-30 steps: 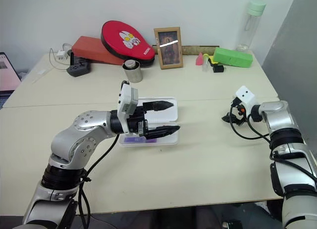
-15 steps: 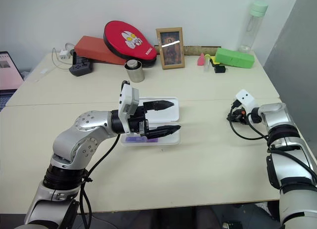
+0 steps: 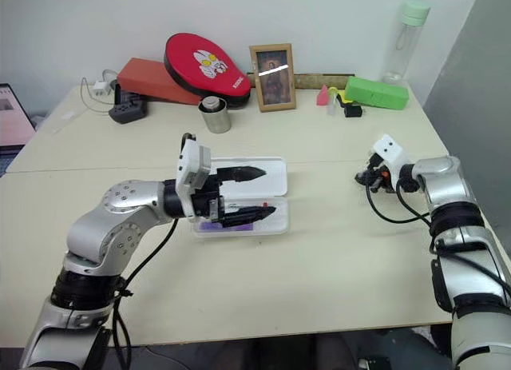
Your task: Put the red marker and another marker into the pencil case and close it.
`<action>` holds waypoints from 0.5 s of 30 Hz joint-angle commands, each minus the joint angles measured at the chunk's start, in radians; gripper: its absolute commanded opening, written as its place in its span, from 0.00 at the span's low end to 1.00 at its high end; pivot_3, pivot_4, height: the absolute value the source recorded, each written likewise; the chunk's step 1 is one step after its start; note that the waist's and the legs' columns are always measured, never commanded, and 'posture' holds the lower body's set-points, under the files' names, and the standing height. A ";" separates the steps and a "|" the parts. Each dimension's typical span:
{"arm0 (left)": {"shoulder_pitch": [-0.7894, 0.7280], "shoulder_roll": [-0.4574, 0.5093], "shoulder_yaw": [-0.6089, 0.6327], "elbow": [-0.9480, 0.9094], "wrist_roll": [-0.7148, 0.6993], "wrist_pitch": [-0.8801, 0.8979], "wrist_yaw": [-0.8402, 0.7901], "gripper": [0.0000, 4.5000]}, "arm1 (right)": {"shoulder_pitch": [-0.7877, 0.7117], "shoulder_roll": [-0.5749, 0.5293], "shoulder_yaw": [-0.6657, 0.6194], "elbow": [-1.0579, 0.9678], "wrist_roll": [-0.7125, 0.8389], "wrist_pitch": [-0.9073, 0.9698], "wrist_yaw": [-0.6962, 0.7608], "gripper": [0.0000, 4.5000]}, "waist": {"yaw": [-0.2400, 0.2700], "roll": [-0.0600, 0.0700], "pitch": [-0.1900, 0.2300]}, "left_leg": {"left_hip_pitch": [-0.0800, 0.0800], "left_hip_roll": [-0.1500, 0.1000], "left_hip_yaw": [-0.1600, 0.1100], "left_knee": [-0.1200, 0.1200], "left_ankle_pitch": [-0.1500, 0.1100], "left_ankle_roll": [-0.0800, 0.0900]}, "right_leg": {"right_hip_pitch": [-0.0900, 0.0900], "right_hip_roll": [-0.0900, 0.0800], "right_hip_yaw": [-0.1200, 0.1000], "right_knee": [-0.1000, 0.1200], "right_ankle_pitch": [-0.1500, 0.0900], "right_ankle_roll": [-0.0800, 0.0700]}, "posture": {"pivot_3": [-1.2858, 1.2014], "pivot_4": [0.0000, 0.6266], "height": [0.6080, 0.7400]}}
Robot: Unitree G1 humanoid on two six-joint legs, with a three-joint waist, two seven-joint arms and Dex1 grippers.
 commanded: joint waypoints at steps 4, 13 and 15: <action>0.193 0.190 0.202 -0.067 -0.037 0.009 -0.074 1.00 | 0.130 0.091 0.132 -0.572 0.078 0.239 0.009 0.07 | -0.004 0.001 0.000 | 0.000 0.002 -0.004 0.000 -0.001 0.001 | -0.001 0.000 0.001 0.001 0.000 -0.001 | 0.52 0.24 1.00; 0.286 0.239 0.360 -0.181 -0.154 0.111 -0.034 1.00 | 0.092 0.245 0.297 -0.500 0.002 0.265 -0.091 0.07 | 0.011 0.000 0.000 | -0.001 -0.003 -0.005 0.001 -0.001 0.001 | 0.001 -0.002 -0.004 0.000 0.000 0.000 | 0.52 0.24 1.00; 0.292 0.239 0.362 -0.195 -0.158 0.119 -0.023 1.00 | 0.078 0.255 0.305 -0.460 -0.012 0.245 -0.102 0.07 | 0.009 0.000 0.000 | -0.001 -0.002 -0.005 0.001 0.000 0.001 | 0.000 -0.001 -0.004 0.000 0.000 0.000 | 0.52 0.24 1.00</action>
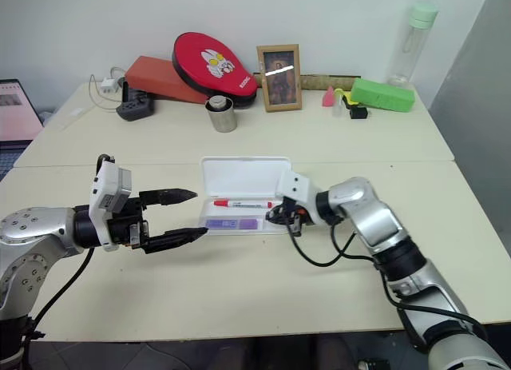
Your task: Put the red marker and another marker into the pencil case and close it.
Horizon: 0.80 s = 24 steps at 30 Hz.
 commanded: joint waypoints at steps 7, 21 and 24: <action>0.029 0.015 0.059 -0.096 -0.052 0.046 0.068 1.00 | -0.067 0.017 0.021 0.130 -0.055 -0.085 -0.014 0.07 | -0.002 0.000 0.000 | 0.001 0.001 0.001 0.000 0.000 0.000 | 0.000 0.001 0.000 0.000 0.000 0.000 | 0.52 0.24 1.00; 0.027 0.022 0.067 -0.091 -0.059 0.046 0.093 1.00 | -0.090 0.025 -0.019 0.083 -0.018 -0.062 0.035 0.76 | -0.002 0.000 0.000 | 0.001 0.001 0.001 0.000 0.000 0.000 | 0.000 0.001 0.000 0.000 0.000 0.000 | 0.52 0.24 1.00; 0.031 0.017 0.082 -0.082 -0.057 0.045 0.103 1.00 | -0.117 0.026 -0.071 0.031 0.046 -0.023 0.056 0.90 | -0.002 0.000 0.000 | 0.001 0.001 0.001 0.000 0.000 0.000 | 0.000 0.001 0.000 0.000 0.000 0.000 | 0.52 0.24 1.00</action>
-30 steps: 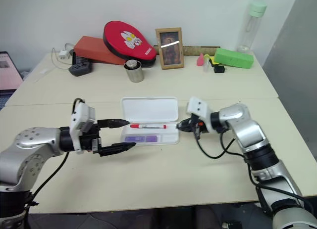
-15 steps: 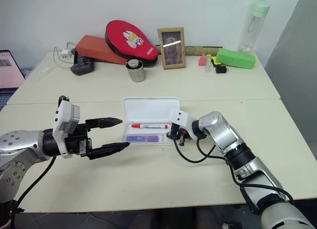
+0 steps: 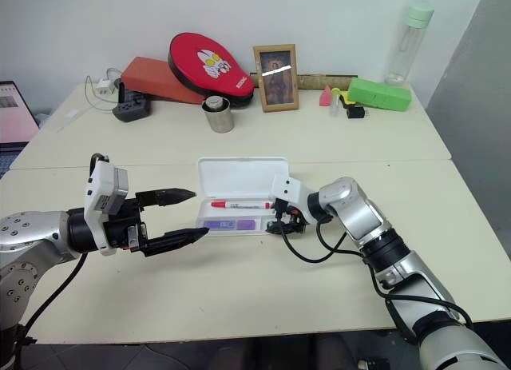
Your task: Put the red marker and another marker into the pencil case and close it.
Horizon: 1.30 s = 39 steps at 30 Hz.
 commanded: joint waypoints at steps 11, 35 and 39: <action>0.012 -0.043 0.150 0.022 -0.032 -0.028 0.090 1.00 | -0.456 0.083 -0.261 0.415 0.121 -0.090 -0.091 0.95 | -0.002 0.000 0.000 | 0.001 0.001 0.001 -0.001 0.000 0.000 | 0.000 0.000 0.000 0.000 0.000 0.000 | 0.52 0.24 1.00; 0.155 -0.061 0.292 -0.048 -0.086 -0.030 0.157 1.00 | -0.626 0.187 -0.214 1.032 -0.165 -0.462 -0.264 0.01 | -0.005 0.000 0.000 | -0.003 0.001 0.005 -0.001 0.000 0.000 | -0.008 -0.001 0.012 0.002 0.000 -0.001 | 0.52 0.24 1.00; 0.158 -0.062 0.293 -0.053 -0.086 -0.031 0.161 1.00 | -0.619 0.194 -0.195 1.038 -0.199 -0.482 -0.245 0.01 | -0.007 0.000 0.000 | -0.003 0.001 0.006 -0.001 0.000 0.000 | -0.008 -0.001 0.013 0.002 0.000 -0.001 | 0.52 0.24 1.00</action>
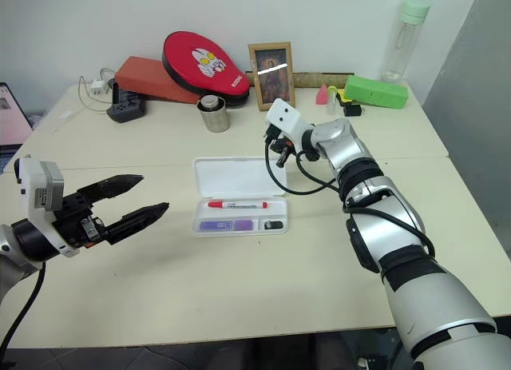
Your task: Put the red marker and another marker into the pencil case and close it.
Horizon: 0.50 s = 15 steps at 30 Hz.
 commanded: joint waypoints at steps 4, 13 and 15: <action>0.005 0.005 0.018 -0.047 -0.014 -0.018 0.010 1.00 | -0.024 0.009 0.021 -0.004 -0.042 -0.052 0.062 0.01 | -0.004 0.000 0.000 | 0.000 0.000 0.001 0.000 0.000 0.000 | -0.001 0.000 0.001 0.001 0.000 0.000 | 0.52 0.24 1.00; 0.010 0.003 0.011 -0.053 -0.009 -0.020 0.013 1.00 | -0.024 0.006 0.017 -0.031 -0.046 -0.081 0.192 0.01 | -0.010 0.000 0.000 | 0.000 0.000 0.001 0.000 0.000 0.000 | -0.001 0.000 0.002 0.001 0.000 0.000 | 0.52 0.24 1.00; 0.010 0.004 0.007 -0.052 -0.005 -0.022 0.013 1.00 | -0.025 0.007 0.011 -0.042 -0.038 -0.081 0.219 0.01 | -0.011 0.000 0.000 | 0.000 0.000 0.001 0.000 0.000 0.000 | -0.002 0.000 0.002 0.001 0.000 0.000 | 0.52 0.24 1.00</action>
